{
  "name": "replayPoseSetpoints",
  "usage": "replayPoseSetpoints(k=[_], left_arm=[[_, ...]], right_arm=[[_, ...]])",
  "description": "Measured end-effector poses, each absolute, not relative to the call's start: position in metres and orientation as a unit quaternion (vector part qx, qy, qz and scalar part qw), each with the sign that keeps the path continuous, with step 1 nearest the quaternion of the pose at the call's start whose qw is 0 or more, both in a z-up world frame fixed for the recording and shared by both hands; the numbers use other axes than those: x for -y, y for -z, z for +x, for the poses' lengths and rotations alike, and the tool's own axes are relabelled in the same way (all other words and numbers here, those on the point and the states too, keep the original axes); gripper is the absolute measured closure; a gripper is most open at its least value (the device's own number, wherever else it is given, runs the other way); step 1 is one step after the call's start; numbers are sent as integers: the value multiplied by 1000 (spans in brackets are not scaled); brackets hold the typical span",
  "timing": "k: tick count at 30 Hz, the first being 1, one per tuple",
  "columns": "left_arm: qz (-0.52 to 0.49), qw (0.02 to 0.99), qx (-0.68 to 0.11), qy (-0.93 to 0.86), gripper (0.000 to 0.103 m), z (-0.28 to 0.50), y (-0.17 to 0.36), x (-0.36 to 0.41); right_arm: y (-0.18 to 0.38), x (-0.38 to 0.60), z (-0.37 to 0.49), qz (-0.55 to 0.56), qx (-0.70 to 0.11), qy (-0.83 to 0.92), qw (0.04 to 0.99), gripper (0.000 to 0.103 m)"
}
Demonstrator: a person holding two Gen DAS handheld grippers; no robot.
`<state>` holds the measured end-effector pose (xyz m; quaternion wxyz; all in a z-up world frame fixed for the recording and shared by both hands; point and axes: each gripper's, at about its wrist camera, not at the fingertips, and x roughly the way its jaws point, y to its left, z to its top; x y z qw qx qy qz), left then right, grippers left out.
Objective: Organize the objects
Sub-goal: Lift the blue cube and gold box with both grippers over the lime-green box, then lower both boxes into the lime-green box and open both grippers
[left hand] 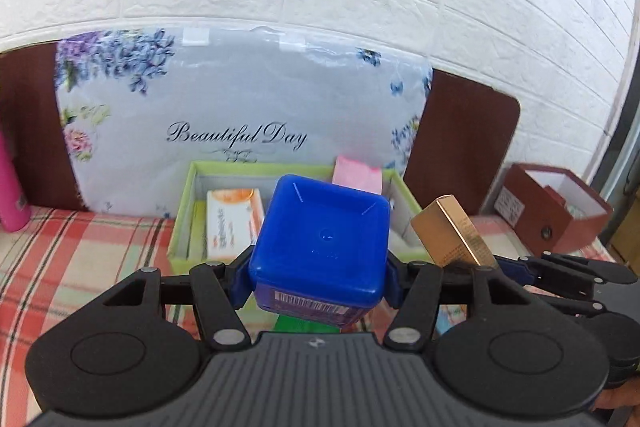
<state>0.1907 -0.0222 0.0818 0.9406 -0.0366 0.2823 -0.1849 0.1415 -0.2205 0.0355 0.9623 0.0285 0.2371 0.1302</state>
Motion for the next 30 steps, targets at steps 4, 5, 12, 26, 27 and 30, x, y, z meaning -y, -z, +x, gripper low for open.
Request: replayPoseSetpoints(k=[4, 5, 12, 26, 27, 30], left_arm=[[-52, 936, -296, 180, 40, 237, -78, 33], [-52, 936, -300, 179, 40, 248, -75, 36], [-49, 925, -337, 168, 40, 304, -42, 51], [-47, 931, -329, 154, 24, 290, -34, 41], [-43, 932, -327, 151, 24, 285, -37, 41], [-31, 935, -323, 141, 24, 264, -49, 42]], right_arm=[[-37, 235, 188, 33, -238, -99, 966, 80], [-36, 238, 197, 35, -237, -95, 966, 80], [-11, 237, 253, 20, -249, -72, 966, 79], [18, 236, 232, -37, -229, -32, 972, 1], [16, 236, 227, -33, -226, -29, 973, 0], [4, 238, 210, -23, -217, -29, 976, 0]])
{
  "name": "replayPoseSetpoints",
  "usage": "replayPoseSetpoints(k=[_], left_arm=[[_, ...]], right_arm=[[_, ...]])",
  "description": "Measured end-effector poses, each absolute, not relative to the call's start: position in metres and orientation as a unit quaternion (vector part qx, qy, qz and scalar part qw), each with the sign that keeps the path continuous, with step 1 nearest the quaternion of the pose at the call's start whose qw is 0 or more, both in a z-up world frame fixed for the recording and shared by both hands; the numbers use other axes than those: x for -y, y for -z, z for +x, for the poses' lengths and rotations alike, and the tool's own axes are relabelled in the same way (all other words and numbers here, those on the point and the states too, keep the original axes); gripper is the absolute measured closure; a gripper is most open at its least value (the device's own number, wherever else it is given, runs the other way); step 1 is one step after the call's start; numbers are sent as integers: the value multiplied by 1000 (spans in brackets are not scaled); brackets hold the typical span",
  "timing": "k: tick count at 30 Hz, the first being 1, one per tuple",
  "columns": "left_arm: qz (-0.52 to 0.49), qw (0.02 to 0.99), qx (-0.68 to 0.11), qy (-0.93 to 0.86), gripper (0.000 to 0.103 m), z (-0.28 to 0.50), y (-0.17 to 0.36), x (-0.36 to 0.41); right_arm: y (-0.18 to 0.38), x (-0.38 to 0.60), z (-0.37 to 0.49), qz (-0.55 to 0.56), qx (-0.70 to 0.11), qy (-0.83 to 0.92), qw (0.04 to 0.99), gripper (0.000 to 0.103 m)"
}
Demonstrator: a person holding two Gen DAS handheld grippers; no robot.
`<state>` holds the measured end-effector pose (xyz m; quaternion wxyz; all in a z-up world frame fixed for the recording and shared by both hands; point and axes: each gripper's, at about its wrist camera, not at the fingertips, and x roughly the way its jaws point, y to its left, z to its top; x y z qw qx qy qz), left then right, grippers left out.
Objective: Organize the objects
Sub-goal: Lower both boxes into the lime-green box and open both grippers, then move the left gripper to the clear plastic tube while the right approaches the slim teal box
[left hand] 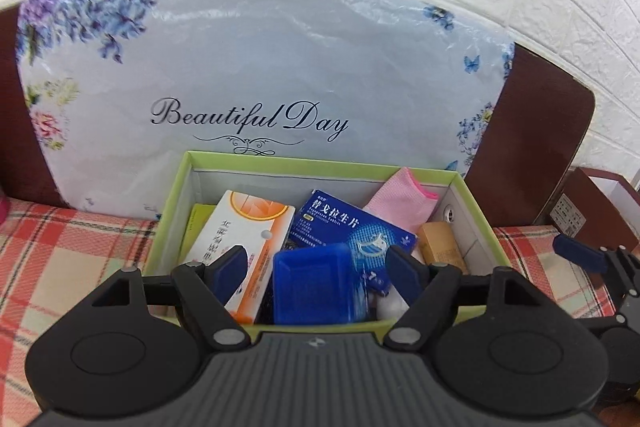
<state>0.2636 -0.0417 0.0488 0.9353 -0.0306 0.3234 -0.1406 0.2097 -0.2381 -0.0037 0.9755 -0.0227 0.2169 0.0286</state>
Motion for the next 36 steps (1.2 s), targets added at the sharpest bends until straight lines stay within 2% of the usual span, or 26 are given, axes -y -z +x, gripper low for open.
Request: replayPoseSetpoints(k=[13, 23, 36], left_arm=[[-19, 941, -312, 128, 22, 162, -67, 36], [-4, 938, -325, 119, 19, 109, -42, 41], [6, 929, -361, 87, 19, 81, -9, 26]], right_arm=[[-25, 245, 113, 14, -186, -39, 982, 0], [-8, 250, 55, 37, -200, -22, 979, 0], [23, 255, 14, 68, -241, 6, 968, 0]])
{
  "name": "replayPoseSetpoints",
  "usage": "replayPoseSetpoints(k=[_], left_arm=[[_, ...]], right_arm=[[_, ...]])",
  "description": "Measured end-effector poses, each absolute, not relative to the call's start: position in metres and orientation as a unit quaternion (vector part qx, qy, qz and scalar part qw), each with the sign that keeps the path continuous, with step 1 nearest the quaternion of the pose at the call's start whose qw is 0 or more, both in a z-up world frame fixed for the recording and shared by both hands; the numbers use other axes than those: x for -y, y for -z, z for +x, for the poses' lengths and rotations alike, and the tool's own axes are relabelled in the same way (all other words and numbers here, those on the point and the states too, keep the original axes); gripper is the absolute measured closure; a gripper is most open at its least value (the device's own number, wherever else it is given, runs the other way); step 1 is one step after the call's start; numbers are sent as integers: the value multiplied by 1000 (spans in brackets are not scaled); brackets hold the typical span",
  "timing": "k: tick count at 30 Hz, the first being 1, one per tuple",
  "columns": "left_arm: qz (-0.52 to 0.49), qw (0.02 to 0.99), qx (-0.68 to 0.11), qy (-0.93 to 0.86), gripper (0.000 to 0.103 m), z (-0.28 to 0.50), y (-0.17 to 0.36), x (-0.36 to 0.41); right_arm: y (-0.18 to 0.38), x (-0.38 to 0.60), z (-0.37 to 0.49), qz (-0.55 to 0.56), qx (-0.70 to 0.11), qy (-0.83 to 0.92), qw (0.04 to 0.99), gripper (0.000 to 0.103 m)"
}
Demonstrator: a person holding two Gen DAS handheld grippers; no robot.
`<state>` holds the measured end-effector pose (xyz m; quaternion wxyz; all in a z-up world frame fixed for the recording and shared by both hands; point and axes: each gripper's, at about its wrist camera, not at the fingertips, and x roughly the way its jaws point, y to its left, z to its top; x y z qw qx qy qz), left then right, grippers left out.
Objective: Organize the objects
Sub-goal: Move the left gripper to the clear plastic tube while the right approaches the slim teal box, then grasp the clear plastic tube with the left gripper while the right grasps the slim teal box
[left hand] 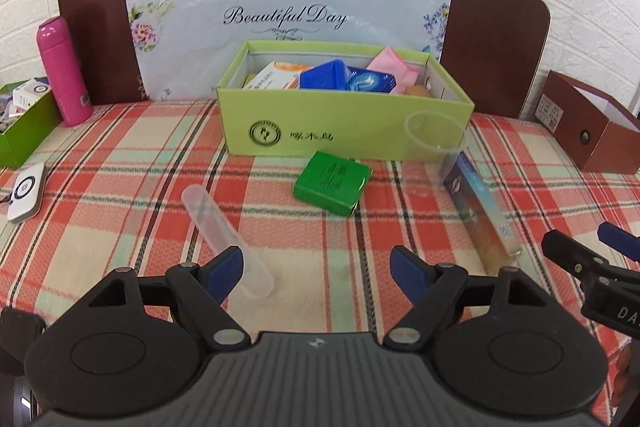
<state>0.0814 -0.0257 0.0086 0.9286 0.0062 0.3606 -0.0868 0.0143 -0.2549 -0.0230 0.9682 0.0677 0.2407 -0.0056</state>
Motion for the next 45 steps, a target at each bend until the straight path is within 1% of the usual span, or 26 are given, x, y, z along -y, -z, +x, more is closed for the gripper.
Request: replayPoseSetpoints(k=[9, 17, 22, 26, 28, 30, 31, 32, 33, 34, 36, 37, 38, 39, 42, 44, 45], left_arm=[[-30, 919, -390, 59, 19, 77, 16, -10], [-69, 913, -403, 13, 19, 100, 27, -52], [-102, 903, -417, 27, 19, 133, 40, -38], [-67, 904, -422, 7, 20, 159, 54, -23], [-39, 911, -410, 9, 29, 161, 55, -23], [-20, 915, -403, 24, 52, 158, 55, -28], [-22, 914, -402, 38, 59, 155, 54, -34], [-29, 913, -404, 48, 66, 152, 52, -40], [-37, 911, -407, 57, 70, 148, 51, -46], [-46, 908, -410, 65, 71, 144, 50, -52], [-51, 905, -415, 76, 73, 136, 50, -56], [-51, 905, -416, 79, 73, 132, 50, -57], [-50, 904, -417, 82, 73, 131, 50, -56], [-49, 904, -417, 84, 73, 129, 50, -55], [-49, 901, -421, 94, 73, 124, 49, -52], [-47, 900, -421, 106, 73, 122, 48, -46], [-43, 899, -421, 111, 73, 121, 48, -42]], right_arm=[[38, 246, 5, 70, -267, -1, 961, 0], [44, 238, 10, 73, -279, -14, 957, 0], [46, 235, 14, 70, -284, -14, 956, 0], [46, 235, 19, 62, -286, -12, 956, 0], [47, 238, 25, 60, -288, -9, 956, 0], [50, 240, 34, 58, -292, -2, 955, 2], [52, 241, 39, 57, -295, 0, 954, 5], [54, 242, 45, 55, -299, 2, 953, 10], [57, 243, 51, 52, -304, 3, 951, 14], [61, 243, 58, 49, -310, 4, 950, 19], [68, 243, 70, 41, -322, 3, 946, 34], [70, 243, 74, 38, -326, 3, 945, 57], [72, 243, 76, 31, -328, 3, 944, 76], [71, 243, 75, 23, -325, 3, 946, 80], [63, 238, 60, -35, -299, 23, 953, 80], [58, 227, 45, -109, -282, 43, 952, 80], [59, 216, 35, -164, -270, 49, 948, 80]])
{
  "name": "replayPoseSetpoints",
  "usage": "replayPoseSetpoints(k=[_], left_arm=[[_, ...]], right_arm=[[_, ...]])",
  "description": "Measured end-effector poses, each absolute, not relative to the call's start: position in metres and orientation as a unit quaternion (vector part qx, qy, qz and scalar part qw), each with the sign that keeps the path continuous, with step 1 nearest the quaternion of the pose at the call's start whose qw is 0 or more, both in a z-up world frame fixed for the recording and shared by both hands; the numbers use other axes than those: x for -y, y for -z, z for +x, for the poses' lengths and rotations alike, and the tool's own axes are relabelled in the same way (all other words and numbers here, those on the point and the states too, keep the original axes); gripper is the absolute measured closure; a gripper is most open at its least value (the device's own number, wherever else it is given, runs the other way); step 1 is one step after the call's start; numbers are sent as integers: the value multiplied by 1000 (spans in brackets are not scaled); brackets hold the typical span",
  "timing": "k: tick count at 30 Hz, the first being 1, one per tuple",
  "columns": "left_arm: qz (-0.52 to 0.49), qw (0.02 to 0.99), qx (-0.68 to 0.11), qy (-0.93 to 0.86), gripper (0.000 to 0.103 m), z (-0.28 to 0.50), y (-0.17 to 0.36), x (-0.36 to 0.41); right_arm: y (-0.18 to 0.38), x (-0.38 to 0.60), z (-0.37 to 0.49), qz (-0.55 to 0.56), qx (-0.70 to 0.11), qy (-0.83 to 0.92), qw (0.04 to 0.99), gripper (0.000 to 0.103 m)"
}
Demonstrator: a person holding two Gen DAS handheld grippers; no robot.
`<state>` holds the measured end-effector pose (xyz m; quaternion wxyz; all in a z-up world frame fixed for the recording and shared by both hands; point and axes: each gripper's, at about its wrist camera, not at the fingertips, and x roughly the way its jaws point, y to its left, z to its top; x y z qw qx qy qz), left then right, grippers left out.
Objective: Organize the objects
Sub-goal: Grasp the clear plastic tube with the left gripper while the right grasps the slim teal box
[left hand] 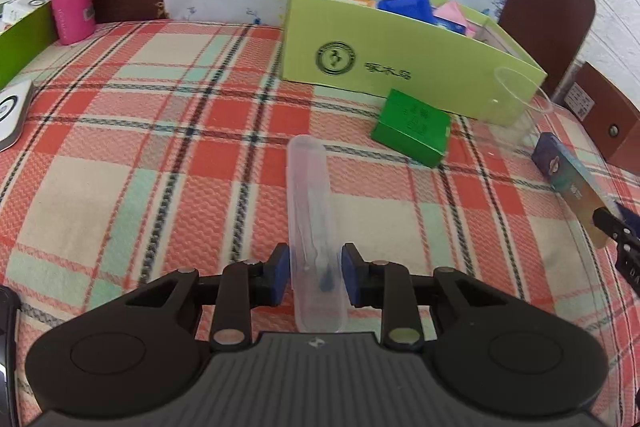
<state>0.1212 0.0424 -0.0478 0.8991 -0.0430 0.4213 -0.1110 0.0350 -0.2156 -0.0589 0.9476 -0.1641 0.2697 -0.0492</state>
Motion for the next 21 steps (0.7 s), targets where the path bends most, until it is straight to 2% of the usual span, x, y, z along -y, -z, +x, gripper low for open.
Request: replayPoseSetpoints(k=[2, 4, 6, 8, 9, 11, 15, 16, 17, 18, 21], left_arm=[[-38, 898, -422, 121, 73, 119, 48, -35], [-38, 896, -424, 130, 73, 118, 47, -29], [-34, 896, -423, 133, 73, 114, 47, -25], [-29, 896, -422, 133, 73, 111, 46, -24], [-27, 896, -423, 133, 73, 110, 46, -24], [-24, 896, -423, 133, 73, 110, 45, -23], [-23, 896, -426, 126, 67, 116, 44, -18], [-23, 897, -424, 125, 64, 118, 44, -17], [-21, 898, -421, 124, 55, 120, 43, -14], [-20, 900, -419, 121, 52, 122, 43, -13], [-17, 900, -419, 119, 52, 130, 43, -9]], right_arm=[[64, 193, 15, -256, -249, 35, 933, 79], [70, 174, -4, -295, -248, -21, 923, 78], [69, 164, -16, -275, -257, -71, 924, 69], [63, 161, -19, -232, -261, -79, 934, 53], [59, 164, -17, -205, -260, -71, 941, 48], [54, 175, -10, -144, -262, -46, 953, 31], [55, 202, 19, -44, -293, 4, 955, 28], [58, 207, 27, -26, -303, 12, 953, 28], [61, 211, 36, -8, -309, 15, 951, 28], [66, 215, 43, 8, -315, 17, 949, 28], [77, 218, 56, 15, -327, 34, 944, 32]])
